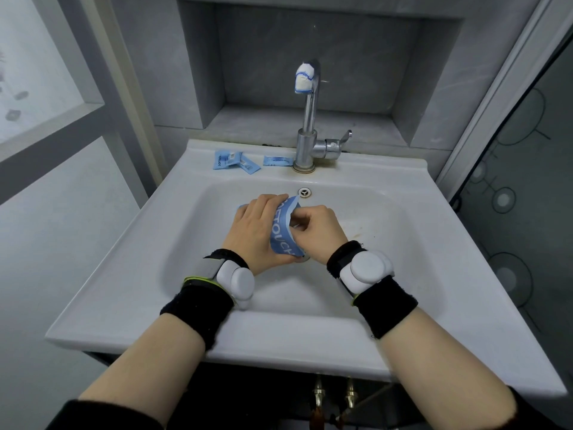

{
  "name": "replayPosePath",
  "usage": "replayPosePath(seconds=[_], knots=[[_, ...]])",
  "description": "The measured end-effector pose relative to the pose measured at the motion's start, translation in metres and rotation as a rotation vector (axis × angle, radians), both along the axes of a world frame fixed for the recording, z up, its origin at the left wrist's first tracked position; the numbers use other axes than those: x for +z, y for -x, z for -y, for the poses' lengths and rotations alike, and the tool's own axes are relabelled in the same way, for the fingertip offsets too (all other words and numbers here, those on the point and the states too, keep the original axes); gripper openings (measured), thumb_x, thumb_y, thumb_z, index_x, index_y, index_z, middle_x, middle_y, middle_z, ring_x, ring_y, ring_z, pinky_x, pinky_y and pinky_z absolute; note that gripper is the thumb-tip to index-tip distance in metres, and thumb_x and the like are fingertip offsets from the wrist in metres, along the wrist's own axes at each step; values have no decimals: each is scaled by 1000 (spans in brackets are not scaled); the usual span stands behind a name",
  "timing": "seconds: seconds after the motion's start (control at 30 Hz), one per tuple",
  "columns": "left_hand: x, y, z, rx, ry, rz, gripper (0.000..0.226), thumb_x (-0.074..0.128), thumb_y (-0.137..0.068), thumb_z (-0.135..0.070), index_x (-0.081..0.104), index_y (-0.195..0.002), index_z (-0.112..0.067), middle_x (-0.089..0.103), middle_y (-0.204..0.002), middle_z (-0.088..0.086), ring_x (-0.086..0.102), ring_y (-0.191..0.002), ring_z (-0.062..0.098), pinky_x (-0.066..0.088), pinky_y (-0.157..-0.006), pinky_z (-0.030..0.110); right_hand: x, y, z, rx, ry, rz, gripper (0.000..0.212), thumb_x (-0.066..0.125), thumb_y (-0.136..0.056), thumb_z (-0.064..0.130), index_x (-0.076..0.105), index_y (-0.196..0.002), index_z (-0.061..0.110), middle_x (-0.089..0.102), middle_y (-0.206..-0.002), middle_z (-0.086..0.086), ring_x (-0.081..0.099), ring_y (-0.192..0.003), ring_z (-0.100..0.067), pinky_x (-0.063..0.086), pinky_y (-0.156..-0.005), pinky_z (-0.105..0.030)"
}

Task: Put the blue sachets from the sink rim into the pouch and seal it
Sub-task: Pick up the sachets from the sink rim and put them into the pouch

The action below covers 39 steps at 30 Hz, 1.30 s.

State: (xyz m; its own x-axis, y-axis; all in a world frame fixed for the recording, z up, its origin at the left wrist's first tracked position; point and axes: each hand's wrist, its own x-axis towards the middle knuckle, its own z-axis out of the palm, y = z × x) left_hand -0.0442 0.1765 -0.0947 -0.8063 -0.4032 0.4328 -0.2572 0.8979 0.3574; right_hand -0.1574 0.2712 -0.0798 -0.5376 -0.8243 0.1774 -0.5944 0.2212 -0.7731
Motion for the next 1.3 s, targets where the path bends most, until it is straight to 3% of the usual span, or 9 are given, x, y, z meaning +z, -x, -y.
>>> replayPosePath(seconds=[0.17,0.33,0.57,0.77,0.87,0.97,1.03,1.3], knots=[[1,0,-1,-3,2,6,103,75,-54,-65,40,-139,-18,47,-132,1,45,-121,19,33,-104,38,1,-1,-1,8,13,42,18,65,-78,9,76,-92,13,75,-89,-5,69,-83,-19,57,-80,-37],[1,-1,-1,-12,18,-15,102,79,-54,-60,41,-138,-17,49,-130,1,45,-121,20,31,-103,37,2,-1,-3,39,28,111,21,66,-78,4,75,-95,10,75,-91,-4,68,-81,-13,55,-76,-26],[3,-1,-2,-24,36,-23,102,80,-55,-60,42,-138,-15,50,-130,2,45,-121,20,32,-103,37,2,-1,-2,7,24,146,22,68,-76,1,75,-95,9,75,-90,-8,71,-83,-17,58,-81,-36],[2,0,-1,-37,50,12,102,79,-57,-61,41,-139,-15,49,-133,1,42,-125,19,30,-106,37,1,-2,-2,-31,21,54,11,70,-74,7,75,-78,16,71,-72,5,66,-69,-10,54,-69,-26],[2,1,-1,-43,52,14,102,79,-57,-62,40,-139,-16,48,-133,-1,41,-126,17,28,-107,36,1,0,-2,-36,6,19,20,70,-73,8,68,-63,26,63,-59,14,58,-59,-6,47,-62,-24],[1,1,-1,-38,49,7,102,79,-56,-62,40,-139,-17,49,-132,-1,42,-125,17,28,-106,35,0,0,-2,-10,-19,-13,7,71,-76,9,75,-76,14,72,-71,0,66,-69,-16,54,-67,-28],[1,1,-1,-34,53,7,102,79,-56,-62,41,-139,-16,49,-132,0,42,-125,17,28,-106,35,0,-1,-1,-2,-28,-33,10,70,-77,7,76,-85,10,74,-81,-6,67,-76,-19,55,-72,-29],[1,1,0,-38,64,19,102,77,-57,-64,40,-139,-17,47,-135,-2,40,-127,16,28,-107,35,0,0,-2,2,-15,-61,10,70,-77,8,76,-86,8,75,-83,-8,68,-76,-21,56,-72,-31]])
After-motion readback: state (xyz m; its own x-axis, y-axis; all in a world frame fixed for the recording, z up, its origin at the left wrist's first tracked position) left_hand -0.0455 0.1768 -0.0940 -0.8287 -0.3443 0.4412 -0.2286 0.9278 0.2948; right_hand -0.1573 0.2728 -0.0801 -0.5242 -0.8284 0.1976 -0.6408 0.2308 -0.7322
